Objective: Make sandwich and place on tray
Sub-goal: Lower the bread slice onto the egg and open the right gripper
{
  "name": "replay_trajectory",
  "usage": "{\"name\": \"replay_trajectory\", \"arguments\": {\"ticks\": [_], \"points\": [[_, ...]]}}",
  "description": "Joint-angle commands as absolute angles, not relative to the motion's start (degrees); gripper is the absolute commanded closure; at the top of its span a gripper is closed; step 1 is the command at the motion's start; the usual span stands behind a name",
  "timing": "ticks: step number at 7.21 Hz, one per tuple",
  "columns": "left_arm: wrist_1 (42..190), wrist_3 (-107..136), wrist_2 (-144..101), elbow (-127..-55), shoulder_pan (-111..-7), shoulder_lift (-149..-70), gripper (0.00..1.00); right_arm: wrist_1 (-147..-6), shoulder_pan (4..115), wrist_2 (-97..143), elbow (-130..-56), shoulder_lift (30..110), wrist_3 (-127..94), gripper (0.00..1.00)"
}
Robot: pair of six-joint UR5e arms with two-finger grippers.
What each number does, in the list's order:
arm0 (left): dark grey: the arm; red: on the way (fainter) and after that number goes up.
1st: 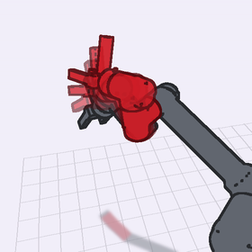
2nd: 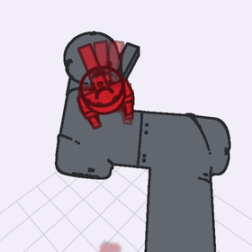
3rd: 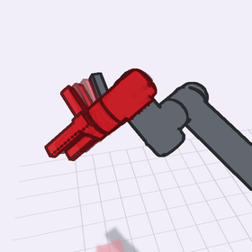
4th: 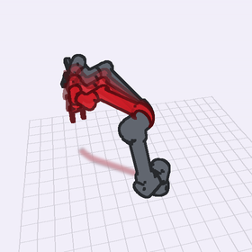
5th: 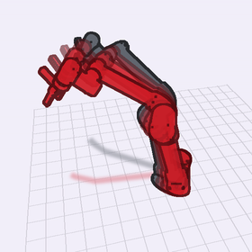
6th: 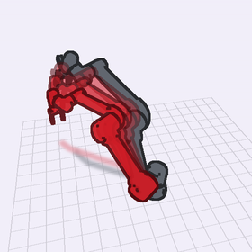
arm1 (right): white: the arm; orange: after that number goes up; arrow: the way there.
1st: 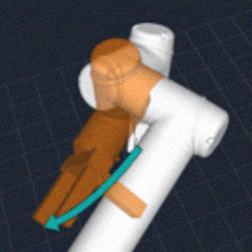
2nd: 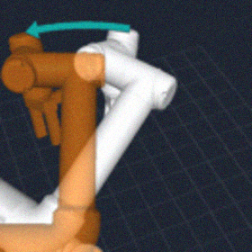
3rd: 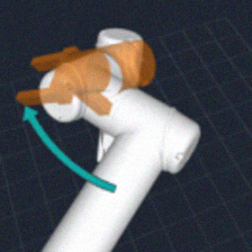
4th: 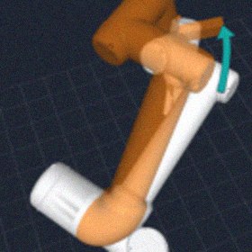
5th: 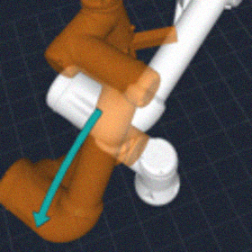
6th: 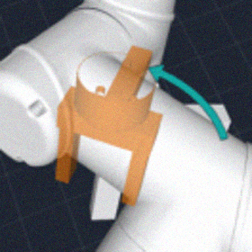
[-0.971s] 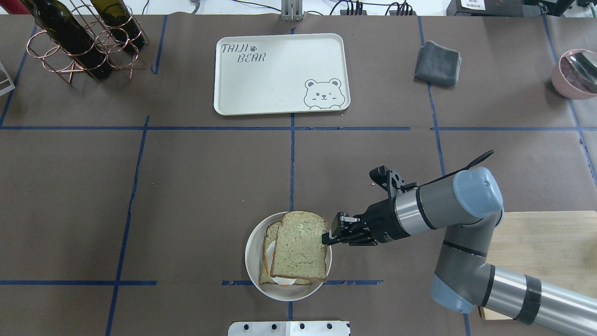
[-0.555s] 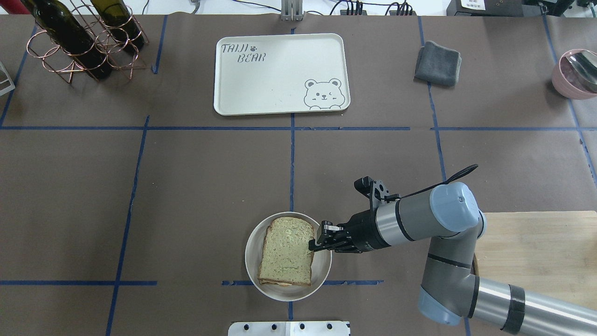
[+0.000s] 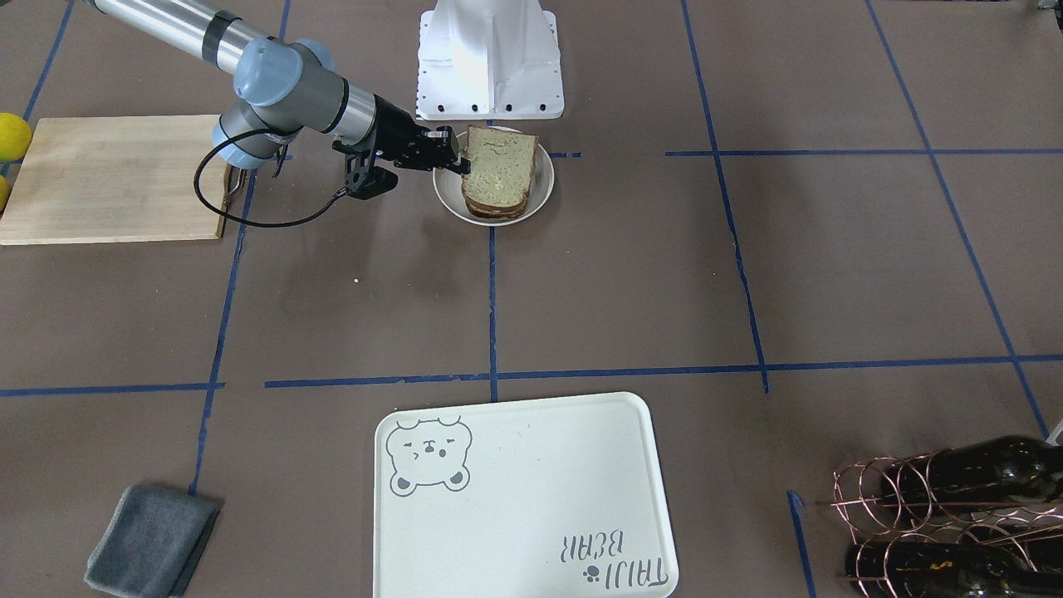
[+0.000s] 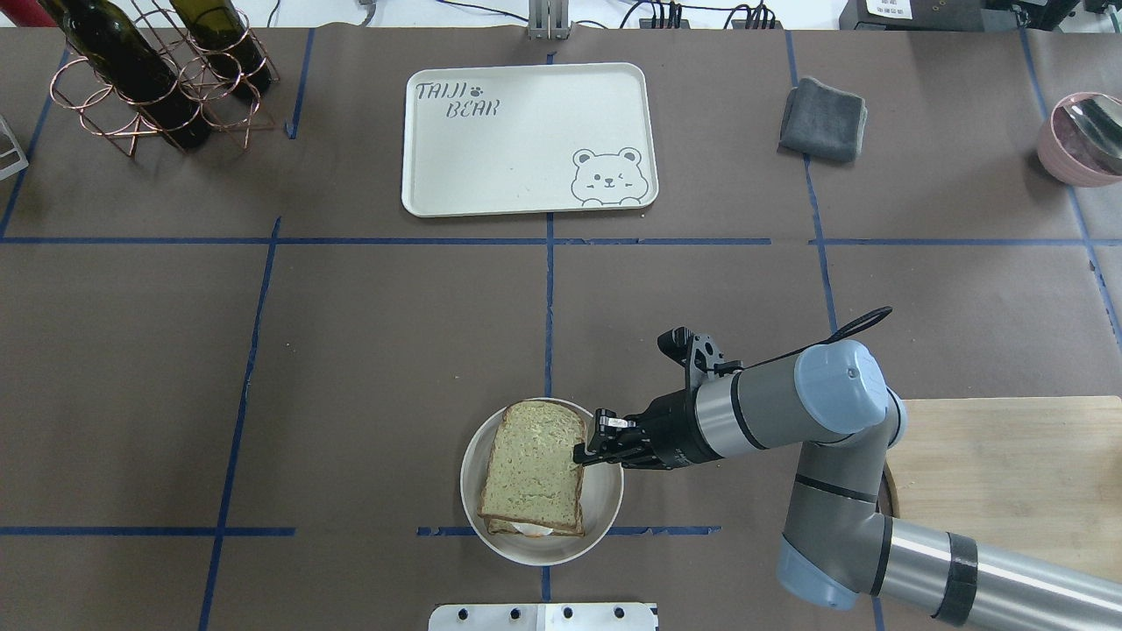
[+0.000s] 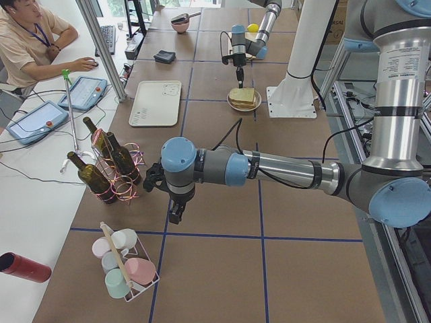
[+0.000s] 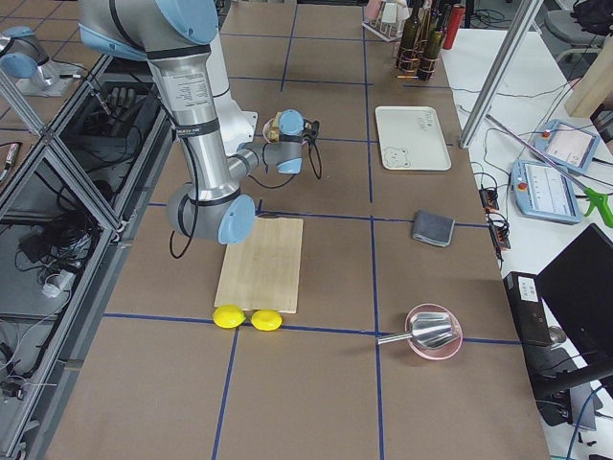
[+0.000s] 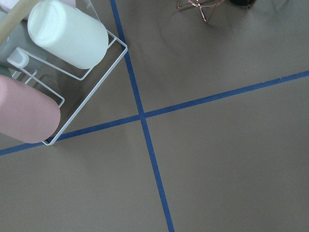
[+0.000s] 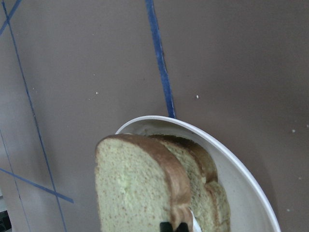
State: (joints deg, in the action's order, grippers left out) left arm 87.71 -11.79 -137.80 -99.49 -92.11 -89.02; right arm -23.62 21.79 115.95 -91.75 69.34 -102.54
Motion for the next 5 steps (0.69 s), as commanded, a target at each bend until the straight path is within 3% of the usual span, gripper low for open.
{"name": "replay_trajectory", "arguments": {"ticks": [1, 3, 5], "points": [[87.71, -11.69, -137.81, -99.32, -92.11, -89.12, 0.0, -23.73, 21.8, 115.93, -91.84, 69.26, -102.57, 0.0], [87.89, -10.04, -139.21, -99.4, -92.02, -89.3, 0.0, -23.64, 23.11, 116.54, -93.94, 69.61, -102.66, 0.0], [94.18, 0.99, -143.08, -99.4, -86.87, -89.3, 0.0, -23.64, 27.22, 118.38, -101.29, 77.29, -102.66, 0.0]]}}
